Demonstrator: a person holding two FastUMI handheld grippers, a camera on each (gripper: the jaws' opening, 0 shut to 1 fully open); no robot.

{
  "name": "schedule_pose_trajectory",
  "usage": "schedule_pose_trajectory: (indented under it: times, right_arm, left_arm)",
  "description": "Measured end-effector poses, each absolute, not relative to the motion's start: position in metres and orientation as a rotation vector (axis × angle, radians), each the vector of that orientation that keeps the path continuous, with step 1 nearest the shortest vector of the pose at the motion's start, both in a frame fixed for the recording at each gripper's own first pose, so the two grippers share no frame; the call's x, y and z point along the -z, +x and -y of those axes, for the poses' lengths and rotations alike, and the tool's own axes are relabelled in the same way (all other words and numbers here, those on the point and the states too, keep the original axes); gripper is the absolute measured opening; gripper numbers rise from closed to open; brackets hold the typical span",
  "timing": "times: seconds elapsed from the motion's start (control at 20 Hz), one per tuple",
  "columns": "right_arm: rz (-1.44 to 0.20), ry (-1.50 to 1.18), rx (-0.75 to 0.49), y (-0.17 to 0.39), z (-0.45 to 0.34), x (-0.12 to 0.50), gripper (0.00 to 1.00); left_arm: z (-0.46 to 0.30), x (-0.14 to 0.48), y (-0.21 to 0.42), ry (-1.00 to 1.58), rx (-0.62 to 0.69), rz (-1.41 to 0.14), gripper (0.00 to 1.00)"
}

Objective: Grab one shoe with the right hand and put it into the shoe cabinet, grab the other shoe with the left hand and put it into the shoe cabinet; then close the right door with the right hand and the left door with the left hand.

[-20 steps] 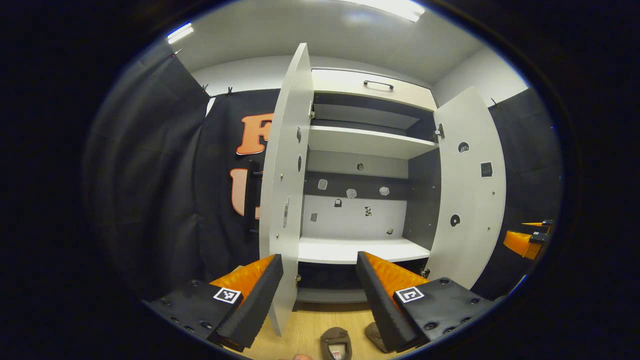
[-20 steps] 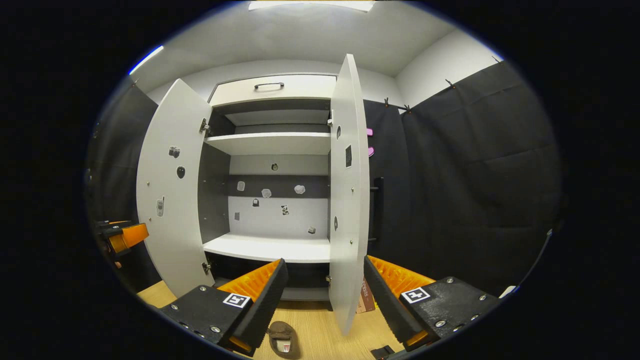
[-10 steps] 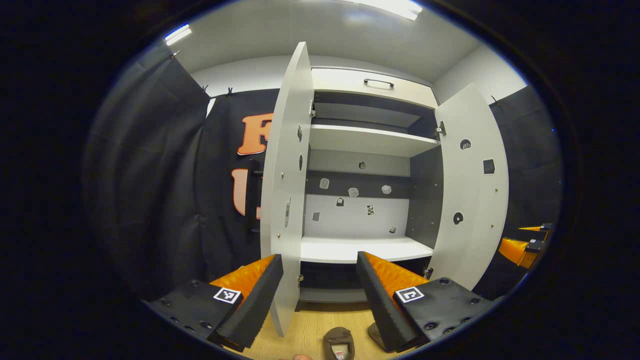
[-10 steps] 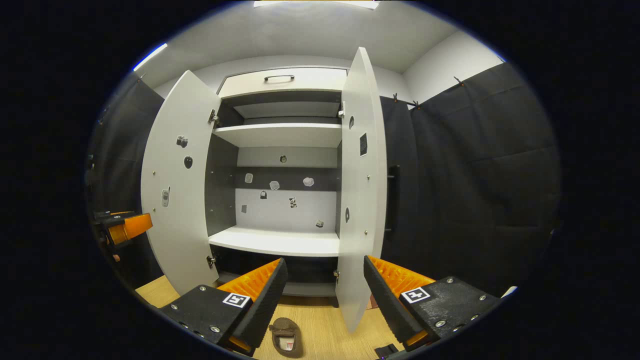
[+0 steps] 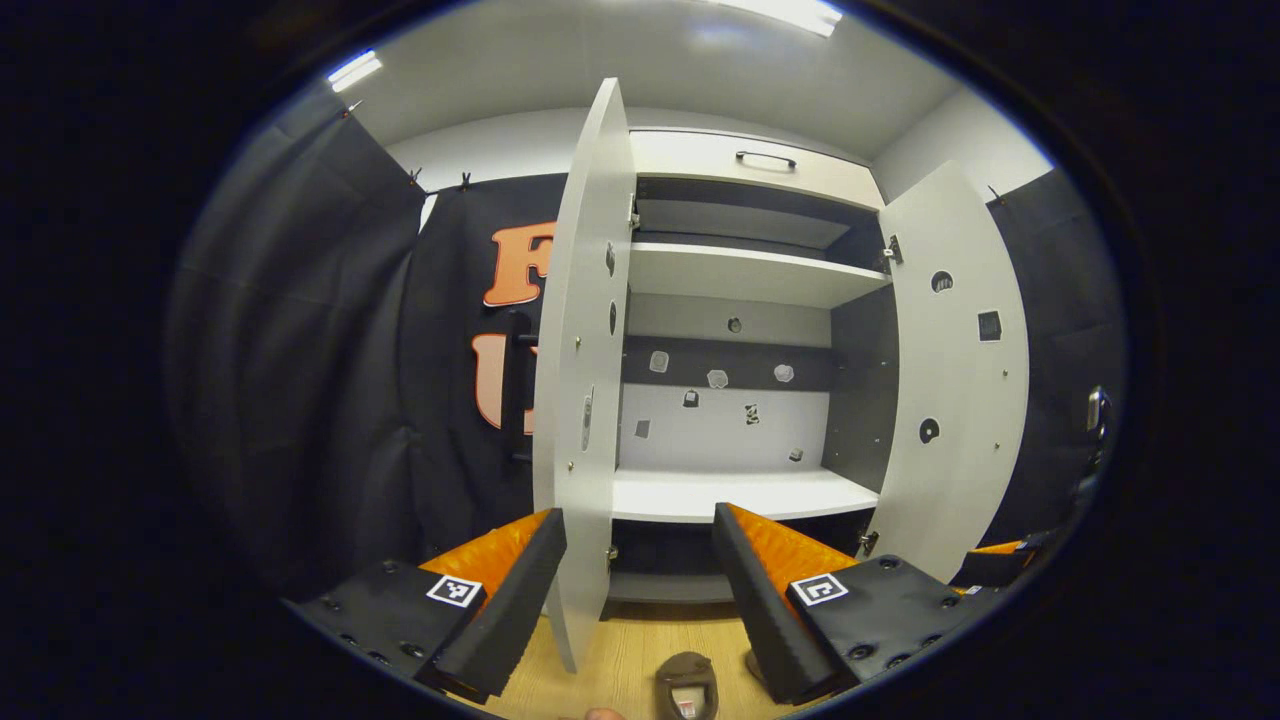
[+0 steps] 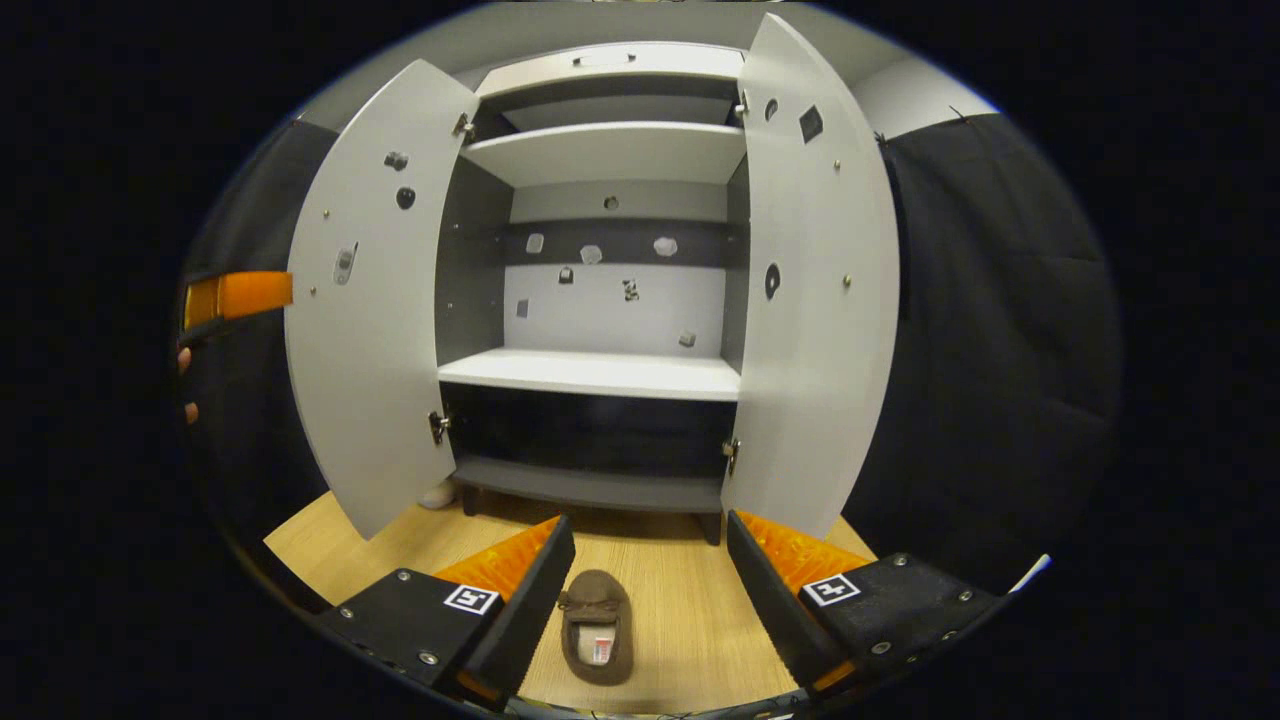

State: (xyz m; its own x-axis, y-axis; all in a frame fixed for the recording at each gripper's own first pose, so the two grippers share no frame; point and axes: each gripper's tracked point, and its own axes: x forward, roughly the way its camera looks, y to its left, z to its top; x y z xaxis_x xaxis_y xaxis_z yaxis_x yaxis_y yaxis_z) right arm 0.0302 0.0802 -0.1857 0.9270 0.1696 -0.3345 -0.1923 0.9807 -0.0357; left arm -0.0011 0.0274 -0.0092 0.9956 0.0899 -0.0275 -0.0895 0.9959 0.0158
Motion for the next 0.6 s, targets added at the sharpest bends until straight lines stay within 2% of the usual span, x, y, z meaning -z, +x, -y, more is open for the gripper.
schedule_pose_trajectory:
  times: [0.45,0.6]
  right_arm:
    - [-0.671,-0.104,-0.205,0.050,-0.085,0.356,0.94]
    - [-0.767,-0.086,-0.201,0.055,-0.084,0.394,0.88]
  left_arm:
    - [-0.050,0.018,-0.003,0.040,-0.158,-0.046,0.95]
    - [-0.056,0.023,-0.002,0.064,-0.179,-0.062,0.96]
